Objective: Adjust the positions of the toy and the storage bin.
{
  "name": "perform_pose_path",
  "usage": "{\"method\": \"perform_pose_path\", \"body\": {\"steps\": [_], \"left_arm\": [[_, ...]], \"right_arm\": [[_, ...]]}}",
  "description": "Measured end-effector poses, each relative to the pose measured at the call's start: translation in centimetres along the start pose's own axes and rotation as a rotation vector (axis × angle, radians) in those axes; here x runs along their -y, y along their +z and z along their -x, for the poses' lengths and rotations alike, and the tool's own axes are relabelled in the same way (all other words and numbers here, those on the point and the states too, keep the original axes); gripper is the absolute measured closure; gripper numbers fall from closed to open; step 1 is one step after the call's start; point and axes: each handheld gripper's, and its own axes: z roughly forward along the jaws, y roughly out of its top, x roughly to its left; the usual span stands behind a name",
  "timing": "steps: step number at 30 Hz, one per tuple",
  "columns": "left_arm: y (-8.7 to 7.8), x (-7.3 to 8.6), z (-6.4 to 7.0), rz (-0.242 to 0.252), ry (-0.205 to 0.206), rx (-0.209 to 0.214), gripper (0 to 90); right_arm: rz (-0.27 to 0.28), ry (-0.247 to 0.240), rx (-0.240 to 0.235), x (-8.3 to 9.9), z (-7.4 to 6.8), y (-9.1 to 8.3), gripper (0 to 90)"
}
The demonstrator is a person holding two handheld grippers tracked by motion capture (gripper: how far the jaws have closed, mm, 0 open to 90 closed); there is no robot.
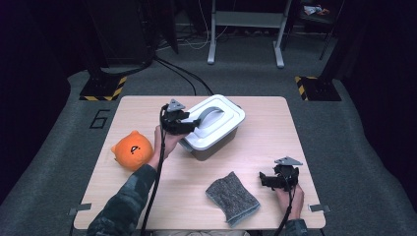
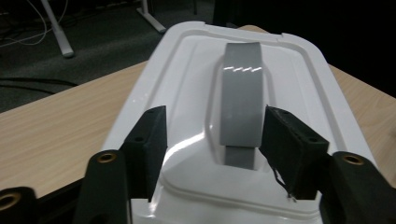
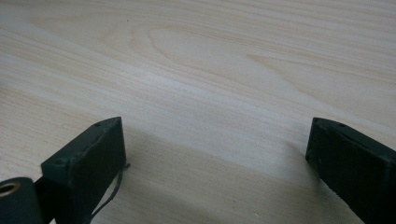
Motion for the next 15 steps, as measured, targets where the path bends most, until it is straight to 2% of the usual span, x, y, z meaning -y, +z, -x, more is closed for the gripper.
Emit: {"method": "perform_pose_path", "body": {"steps": [2, 3, 5, 7, 9, 10, 15], "left_arm": [[-0.7, 0.1, -0.7, -0.006, 0.006, 0.001, 36.5], [-1.0, 0.2, -1.1, -0.003, 0.011, 0.018, 34.0], [-1.3, 0.4, -1.3, -0.006, 0.014, 0.014, 32.7], [-1.6, 0.6, -1.6, -0.009, 0.019, 0.042, 31.6], [-1.8, 1.0, -1.7, -0.005, 0.015, 0.036, 30.6], [-1.9, 1.2, -1.9, -0.014, 0.013, 0.055, 30.3], [-2.5, 1.9, -2.0, -0.029, 0.023, 0.068, 26.9]], "right_arm": [[0.0, 0.0, 0.0, 0.0, 0.0, 0.0, 3.9], [0.0, 0.0, 0.0, 0.0, 0.0, 0.0, 3.9], [0.0, 0.0, 0.0, 0.0, 0.0, 0.0, 3.9], [0.0, 0.0, 0.0, 0.0, 0.0, 0.0, 3.9], [0.0, -0.001, 0.0, 0.0, 0.0, 0.0, 3.9], [0.0, -0.001, 0.0, 0.0, 0.0, 0.0, 3.9], [-0.001, -0.001, 0.003, 0.0, 0.0, 0.0, 3.9]]}}
